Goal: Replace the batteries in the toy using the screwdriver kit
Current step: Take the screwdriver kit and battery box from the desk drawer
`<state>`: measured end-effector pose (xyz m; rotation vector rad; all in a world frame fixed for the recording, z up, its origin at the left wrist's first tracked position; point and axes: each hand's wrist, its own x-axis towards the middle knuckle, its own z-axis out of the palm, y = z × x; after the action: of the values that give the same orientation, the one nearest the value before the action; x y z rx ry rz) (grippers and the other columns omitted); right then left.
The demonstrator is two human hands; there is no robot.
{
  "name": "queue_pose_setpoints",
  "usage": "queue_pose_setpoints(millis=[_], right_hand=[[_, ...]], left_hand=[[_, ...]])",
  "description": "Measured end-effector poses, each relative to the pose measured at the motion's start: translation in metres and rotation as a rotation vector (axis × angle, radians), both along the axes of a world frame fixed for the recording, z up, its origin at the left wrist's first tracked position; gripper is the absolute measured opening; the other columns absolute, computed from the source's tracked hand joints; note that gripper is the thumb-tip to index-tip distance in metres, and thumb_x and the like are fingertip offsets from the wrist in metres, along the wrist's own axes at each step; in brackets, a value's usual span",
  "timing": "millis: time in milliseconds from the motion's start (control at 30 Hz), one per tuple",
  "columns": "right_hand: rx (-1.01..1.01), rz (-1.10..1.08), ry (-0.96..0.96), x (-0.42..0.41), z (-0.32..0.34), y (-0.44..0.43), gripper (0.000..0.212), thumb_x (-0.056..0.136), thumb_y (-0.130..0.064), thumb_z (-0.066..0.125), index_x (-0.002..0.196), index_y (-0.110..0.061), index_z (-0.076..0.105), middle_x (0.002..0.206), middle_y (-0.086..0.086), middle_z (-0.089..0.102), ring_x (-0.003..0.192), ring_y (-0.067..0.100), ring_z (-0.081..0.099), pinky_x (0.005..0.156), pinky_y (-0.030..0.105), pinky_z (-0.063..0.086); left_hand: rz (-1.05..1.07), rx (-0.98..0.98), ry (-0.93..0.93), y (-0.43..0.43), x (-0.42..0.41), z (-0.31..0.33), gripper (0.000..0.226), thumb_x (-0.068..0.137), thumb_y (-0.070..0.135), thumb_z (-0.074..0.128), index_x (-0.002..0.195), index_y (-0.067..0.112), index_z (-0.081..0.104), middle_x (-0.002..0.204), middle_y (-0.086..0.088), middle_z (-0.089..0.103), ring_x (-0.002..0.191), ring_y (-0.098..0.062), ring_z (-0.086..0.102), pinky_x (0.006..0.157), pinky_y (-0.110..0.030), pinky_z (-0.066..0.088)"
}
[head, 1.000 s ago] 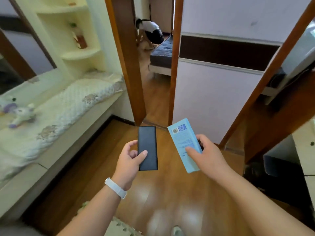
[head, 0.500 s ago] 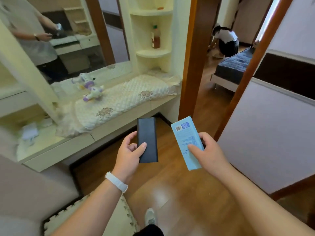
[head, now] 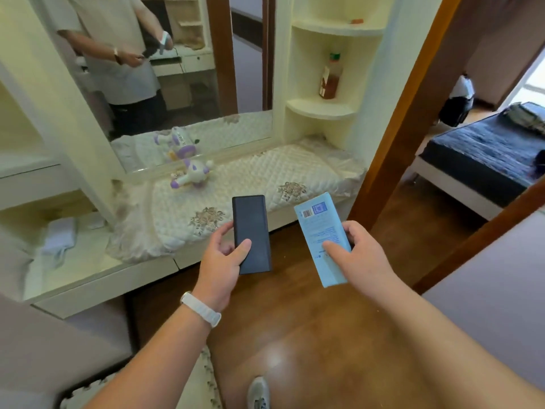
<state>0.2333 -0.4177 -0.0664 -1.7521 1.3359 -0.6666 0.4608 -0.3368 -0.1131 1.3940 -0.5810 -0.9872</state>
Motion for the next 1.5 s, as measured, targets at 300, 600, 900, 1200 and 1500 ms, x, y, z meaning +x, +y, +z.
queue_pose_setpoints(millis=[300,600,900,1200,1500], right_hand=[[0.031,0.001,-0.019,0.049,0.002,-0.091,0.02,0.092,-0.03,0.063,0.108,-0.031,0.053,0.101,-0.016,0.064,0.085,0.002,0.066,0.058,0.015,0.05],[0.105,0.071,-0.086,0.073,-0.026,-0.205,0.02,0.092,-0.027,0.063,0.109,-0.029,0.054,0.102,-0.015,0.065,0.088,0.003,0.065,0.064,0.019,0.05],[0.144,0.192,-0.131,0.067,-0.037,-0.374,0.019,0.091,-0.027,0.064,0.107,-0.026,0.055,0.104,-0.012,0.066,0.089,0.006,0.066,0.07,0.027,0.056],[0.169,0.284,-0.091,0.073,-0.045,-0.477,0.022,0.091,-0.027,0.064,0.111,-0.025,0.055,0.106,-0.009,0.066,0.09,0.006,0.065,0.066,0.022,0.05],[0.263,0.34,-0.03,0.142,-0.077,-0.518,0.017,0.093,-0.024,0.062,0.108,-0.023,0.054,0.104,-0.008,0.066,0.087,0.006,0.065,0.06,0.019,0.048]], left_hand=[[0.05,-0.028,0.045,-0.084,0.051,0.005,0.045,0.095,0.013,0.061,0.132,0.034,0.047,0.088,0.005,0.075,0.094,-0.019,0.071,0.075,-0.042,0.06],[0.174,0.044,-0.027,-0.174,0.071,-0.005,0.043,0.094,0.015,0.064,0.13,0.035,0.05,0.094,-0.01,0.074,0.093,-0.025,0.072,0.085,-0.05,0.058],[0.28,0.083,-0.051,-0.305,0.045,0.002,0.041,0.095,0.011,0.062,0.126,0.035,0.051,0.084,-0.01,0.07,0.08,-0.019,0.073,0.072,-0.041,0.058],[0.385,0.1,-0.056,-0.387,0.028,-0.005,0.039,0.094,0.01,0.063,0.12,0.039,0.054,0.087,-0.017,0.064,0.083,-0.024,0.07,0.078,-0.047,0.059],[0.479,0.188,-0.012,-0.418,0.088,-0.047,0.04,0.093,0.01,0.064,0.117,0.041,0.056,0.077,-0.015,0.057,0.083,-0.028,0.065,0.082,-0.051,0.055]])
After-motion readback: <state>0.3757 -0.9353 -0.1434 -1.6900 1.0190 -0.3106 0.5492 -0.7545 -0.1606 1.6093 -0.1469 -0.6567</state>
